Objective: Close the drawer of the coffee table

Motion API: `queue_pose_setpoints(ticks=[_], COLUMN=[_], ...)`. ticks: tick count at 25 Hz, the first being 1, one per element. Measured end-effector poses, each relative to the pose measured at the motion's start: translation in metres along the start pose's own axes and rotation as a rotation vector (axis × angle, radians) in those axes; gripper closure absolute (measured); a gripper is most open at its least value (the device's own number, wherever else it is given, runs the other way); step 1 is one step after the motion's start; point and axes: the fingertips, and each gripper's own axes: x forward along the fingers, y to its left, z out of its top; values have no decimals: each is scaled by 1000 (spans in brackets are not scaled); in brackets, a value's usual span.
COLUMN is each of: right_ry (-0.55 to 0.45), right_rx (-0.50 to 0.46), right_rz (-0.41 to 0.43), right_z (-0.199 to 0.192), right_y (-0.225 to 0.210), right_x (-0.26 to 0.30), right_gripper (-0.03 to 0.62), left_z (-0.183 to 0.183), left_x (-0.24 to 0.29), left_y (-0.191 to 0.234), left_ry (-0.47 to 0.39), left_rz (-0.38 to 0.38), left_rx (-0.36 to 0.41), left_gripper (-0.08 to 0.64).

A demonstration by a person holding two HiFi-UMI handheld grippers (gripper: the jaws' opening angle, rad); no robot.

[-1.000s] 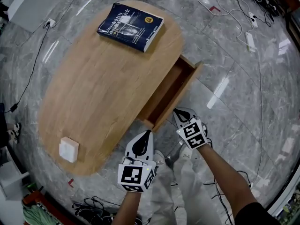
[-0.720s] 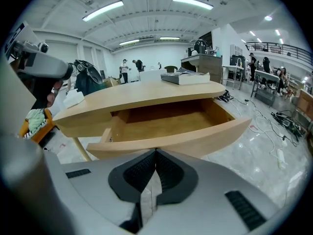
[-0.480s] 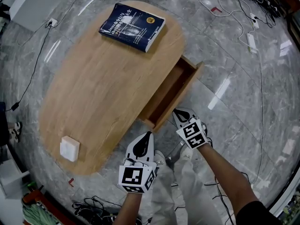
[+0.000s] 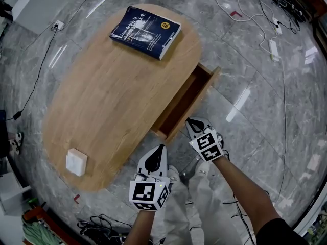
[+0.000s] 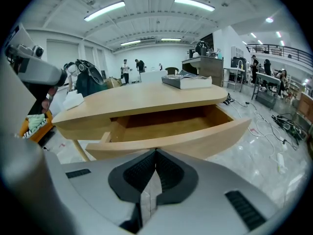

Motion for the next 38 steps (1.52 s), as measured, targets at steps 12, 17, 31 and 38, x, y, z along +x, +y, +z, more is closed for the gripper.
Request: queue_pose_setpoints(ticks=[12,17,31,38], right_ry=[6,20,8,17], right_rx=[-24,-32,-27,-43], right_rz=[8,10,23,30], right_z=[23,30,54,59], right_y=[4,6,7,8], right_x=[19,27,45,52], right_gripper=[580,580,580,580], left_z=[0,0,4,4], left_x=[-9,-11,-21,-25], left_y=[16,21,42,49], left_ry=[-13,-19,-40,-48], left_rz=[34,46,101,123], left_rx=[-22,-30,-66,-82], left_gripper=[558,558,558,558])
